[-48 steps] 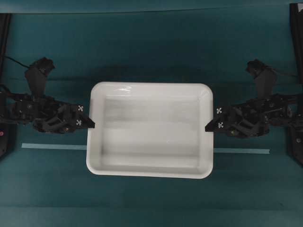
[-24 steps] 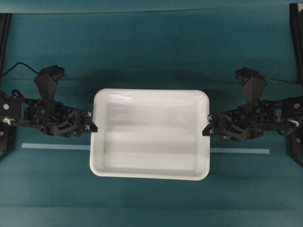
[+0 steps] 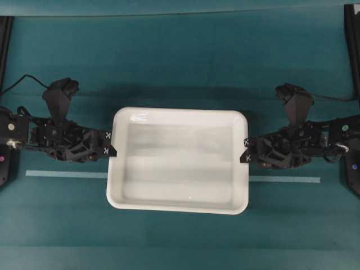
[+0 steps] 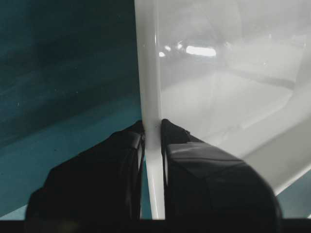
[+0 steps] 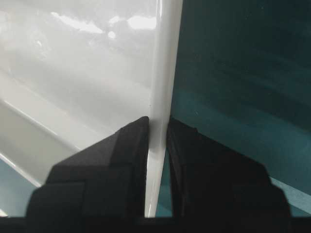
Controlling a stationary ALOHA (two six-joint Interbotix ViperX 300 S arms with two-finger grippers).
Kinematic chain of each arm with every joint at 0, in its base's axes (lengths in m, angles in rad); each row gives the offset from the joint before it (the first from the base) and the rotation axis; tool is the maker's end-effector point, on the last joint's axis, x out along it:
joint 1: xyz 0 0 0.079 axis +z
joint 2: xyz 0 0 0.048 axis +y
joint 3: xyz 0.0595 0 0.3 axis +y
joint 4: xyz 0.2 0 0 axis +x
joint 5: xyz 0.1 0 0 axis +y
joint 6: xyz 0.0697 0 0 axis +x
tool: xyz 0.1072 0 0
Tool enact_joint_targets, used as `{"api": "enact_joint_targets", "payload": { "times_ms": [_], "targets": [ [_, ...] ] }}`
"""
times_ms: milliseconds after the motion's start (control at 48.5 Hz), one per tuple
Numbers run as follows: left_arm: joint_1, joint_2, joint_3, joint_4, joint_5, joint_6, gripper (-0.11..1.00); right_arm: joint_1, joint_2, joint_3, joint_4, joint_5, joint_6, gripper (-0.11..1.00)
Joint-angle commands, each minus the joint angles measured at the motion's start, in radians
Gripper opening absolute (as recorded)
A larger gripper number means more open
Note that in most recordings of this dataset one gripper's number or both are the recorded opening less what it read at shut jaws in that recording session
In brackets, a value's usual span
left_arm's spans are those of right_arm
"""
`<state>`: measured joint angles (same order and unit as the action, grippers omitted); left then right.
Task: Lift the white case with both hands.
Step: 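Lower the held tray back down onto the table with both grippers, then open both grippers to release the tray rims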
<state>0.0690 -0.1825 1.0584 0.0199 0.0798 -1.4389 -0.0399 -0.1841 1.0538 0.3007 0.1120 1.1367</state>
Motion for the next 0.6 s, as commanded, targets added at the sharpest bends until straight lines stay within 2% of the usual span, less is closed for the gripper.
{"api": "enact_joint_targets", "payload": {
  "times_ms": [0, 165, 268, 330, 413, 475, 537, 578],
  "targets": [
    [0.012, 0.051, 0.025, 0.003, 0.008, 0.006, 0.06, 0.0, 0.034, 0.032, -0.005, 0.017, -0.014, 0.11],
    [0.012, 0.051, 0.025, 0.003, -0.044, 0.006, 0.08, -0.002, 0.034, 0.028, -0.005, 0.012, -0.014, 0.11],
    [0.012, 0.051, 0.023, 0.003, -0.051, 0.006, 0.19, -0.003, 0.032, 0.026, -0.005, 0.012, -0.014, 0.25],
    [0.012, 0.051, 0.025, 0.006, -0.049, 0.006, 0.31, -0.003, 0.032, 0.023, -0.003, 0.012, -0.014, 0.42],
    [0.012, 0.049, 0.026, 0.003, -0.046, 0.005, 0.54, -0.003, 0.031, 0.018, -0.005, 0.012, -0.017, 0.68],
    [0.012, 0.048, 0.023, 0.003, -0.044, 0.005, 0.73, -0.003, 0.028, 0.015, -0.005, 0.008, -0.021, 0.82],
    [0.012, 0.046, 0.023, 0.003, -0.043, 0.005, 0.88, -0.003, 0.02, 0.012, -0.005, -0.003, -0.032, 0.91],
    [0.012, 0.043, 0.023, 0.003, -0.043, 0.005, 0.93, -0.003, 0.012, 0.012, -0.005, -0.006, -0.037, 0.92]
  ]
}}
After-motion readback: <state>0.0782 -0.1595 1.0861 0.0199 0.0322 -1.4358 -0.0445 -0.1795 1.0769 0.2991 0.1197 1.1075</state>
